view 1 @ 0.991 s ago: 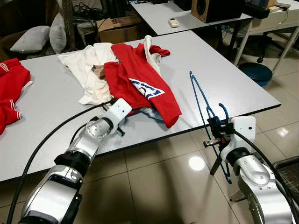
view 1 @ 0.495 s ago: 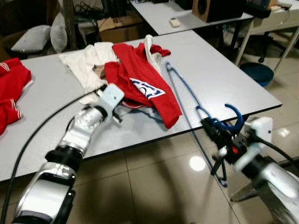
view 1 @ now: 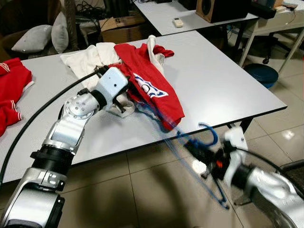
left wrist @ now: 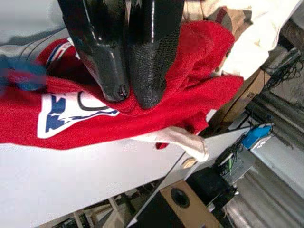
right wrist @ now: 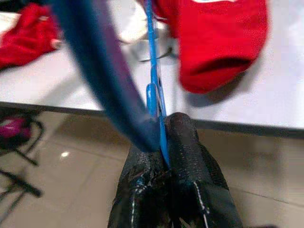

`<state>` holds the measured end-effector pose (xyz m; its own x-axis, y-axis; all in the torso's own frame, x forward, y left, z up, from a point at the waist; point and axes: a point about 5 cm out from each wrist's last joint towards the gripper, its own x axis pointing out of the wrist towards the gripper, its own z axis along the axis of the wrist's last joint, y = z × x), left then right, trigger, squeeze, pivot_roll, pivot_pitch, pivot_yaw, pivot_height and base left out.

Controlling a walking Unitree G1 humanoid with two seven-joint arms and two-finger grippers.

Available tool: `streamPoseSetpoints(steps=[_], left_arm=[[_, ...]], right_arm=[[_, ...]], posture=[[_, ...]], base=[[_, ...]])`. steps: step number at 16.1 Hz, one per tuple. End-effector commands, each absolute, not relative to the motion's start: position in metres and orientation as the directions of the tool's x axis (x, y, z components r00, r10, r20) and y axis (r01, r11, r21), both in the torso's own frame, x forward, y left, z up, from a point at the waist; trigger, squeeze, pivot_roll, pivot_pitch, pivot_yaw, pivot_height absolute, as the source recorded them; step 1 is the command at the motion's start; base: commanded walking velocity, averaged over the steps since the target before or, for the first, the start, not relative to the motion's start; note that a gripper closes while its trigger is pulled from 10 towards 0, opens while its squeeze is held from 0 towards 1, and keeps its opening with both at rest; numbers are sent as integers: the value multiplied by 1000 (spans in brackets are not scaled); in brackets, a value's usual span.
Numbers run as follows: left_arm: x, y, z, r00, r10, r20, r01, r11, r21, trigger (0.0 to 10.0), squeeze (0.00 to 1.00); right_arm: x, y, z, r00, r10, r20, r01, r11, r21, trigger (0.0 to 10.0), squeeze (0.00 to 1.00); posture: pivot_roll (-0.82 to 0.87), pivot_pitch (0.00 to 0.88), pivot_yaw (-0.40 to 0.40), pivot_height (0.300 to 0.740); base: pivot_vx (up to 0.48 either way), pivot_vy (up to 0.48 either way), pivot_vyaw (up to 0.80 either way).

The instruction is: Hang hanger

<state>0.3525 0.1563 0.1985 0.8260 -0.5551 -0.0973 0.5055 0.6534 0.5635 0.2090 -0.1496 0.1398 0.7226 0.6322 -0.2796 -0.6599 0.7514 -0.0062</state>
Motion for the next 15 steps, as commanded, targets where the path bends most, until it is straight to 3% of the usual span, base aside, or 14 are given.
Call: streamPoseSetpoints(steps=[1, 11, 15], left_arm=[[349, 156, 197, 817, -563, -123, 522, 632, 572, 0, 0], [343, 146, 198, 805, -574, -151, 548, 622, 560, 0, 0], [337, 137, 202, 773, -615, -154, 590, 609, 531, 0, 0]], right_arm=[[212, -146, 138, 725, 624, -291, -659, 751, -29, 10000, 0], [245, -131, 140, 757, 593, -276, -635, 767, -94, 10000, 0], [267, -114, 137, 791, 555, -258, -582, 812, -39, 10000, 0]], posture=[[-66, 0, 89, 740], [-60, 0, 78, 740], [-57, 0, 75, 740]], base=[[0, 0, 0], [0, 0, 0], [0, 0, 0]])
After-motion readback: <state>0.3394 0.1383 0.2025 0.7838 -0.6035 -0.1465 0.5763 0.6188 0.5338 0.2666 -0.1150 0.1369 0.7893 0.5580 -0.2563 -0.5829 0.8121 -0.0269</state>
